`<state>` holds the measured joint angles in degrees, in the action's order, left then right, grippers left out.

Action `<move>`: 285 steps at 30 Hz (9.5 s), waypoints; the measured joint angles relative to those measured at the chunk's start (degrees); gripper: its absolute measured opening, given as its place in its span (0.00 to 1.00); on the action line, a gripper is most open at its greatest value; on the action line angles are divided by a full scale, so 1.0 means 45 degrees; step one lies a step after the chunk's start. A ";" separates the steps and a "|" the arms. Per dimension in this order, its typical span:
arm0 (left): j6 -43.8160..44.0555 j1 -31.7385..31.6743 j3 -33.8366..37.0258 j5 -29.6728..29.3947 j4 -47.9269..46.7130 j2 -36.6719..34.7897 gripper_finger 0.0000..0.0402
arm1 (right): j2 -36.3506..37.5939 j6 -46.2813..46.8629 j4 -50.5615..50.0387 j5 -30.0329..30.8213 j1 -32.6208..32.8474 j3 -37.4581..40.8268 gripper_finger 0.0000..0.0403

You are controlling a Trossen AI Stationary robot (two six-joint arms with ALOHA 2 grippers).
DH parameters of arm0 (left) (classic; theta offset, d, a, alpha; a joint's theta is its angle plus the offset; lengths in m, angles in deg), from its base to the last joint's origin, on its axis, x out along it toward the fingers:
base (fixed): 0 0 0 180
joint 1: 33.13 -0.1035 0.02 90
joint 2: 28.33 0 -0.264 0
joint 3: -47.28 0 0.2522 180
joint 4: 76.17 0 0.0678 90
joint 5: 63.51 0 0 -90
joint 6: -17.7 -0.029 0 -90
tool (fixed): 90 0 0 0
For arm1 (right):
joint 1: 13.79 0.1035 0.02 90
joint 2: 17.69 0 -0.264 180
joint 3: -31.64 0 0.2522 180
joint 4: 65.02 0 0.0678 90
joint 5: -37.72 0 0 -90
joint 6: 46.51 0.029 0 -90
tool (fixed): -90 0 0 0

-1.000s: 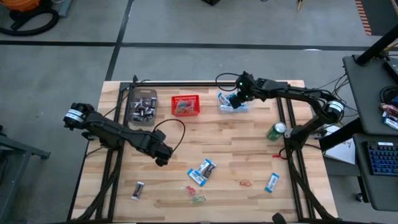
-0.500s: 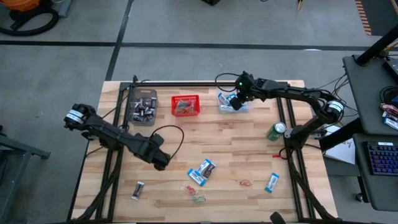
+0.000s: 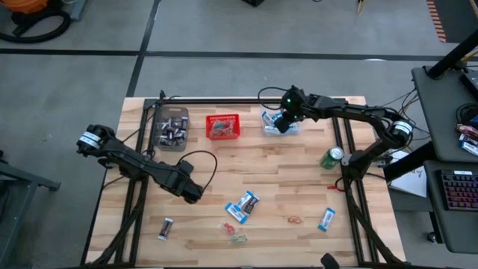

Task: Sort candy
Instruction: Put the white chocolate into the transparent bin, then put the blue gummy into the red bin, then put the white chocolate into the transparent bin

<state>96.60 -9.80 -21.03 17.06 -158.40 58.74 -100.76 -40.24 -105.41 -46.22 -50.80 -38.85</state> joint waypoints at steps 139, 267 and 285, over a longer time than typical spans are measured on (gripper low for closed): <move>0.2581 -0.0495 0.3862 -0.1728 0.2960 -0.0027 0.20 | 0.0418 0.2923 0.7045 -0.0326 1.0341 0.1928 0.51; -1.3504 -0.1302 -0.0494 -0.4270 1.0531 0.0019 0.34 | 0.0442 2.3907 -0.2931 0.2058 1.9885 0.3716 0.10; -1.3680 -0.1297 -0.0494 -0.4265 1.1618 0.0019 0.34 | 0.2863 1.9432 -0.2886 0.7061 1.7767 0.3721 0.02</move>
<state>35.04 -15.63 -23.26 -2.13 -106.12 58.83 -87.87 47.20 -118.39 -14.44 29.15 -22.11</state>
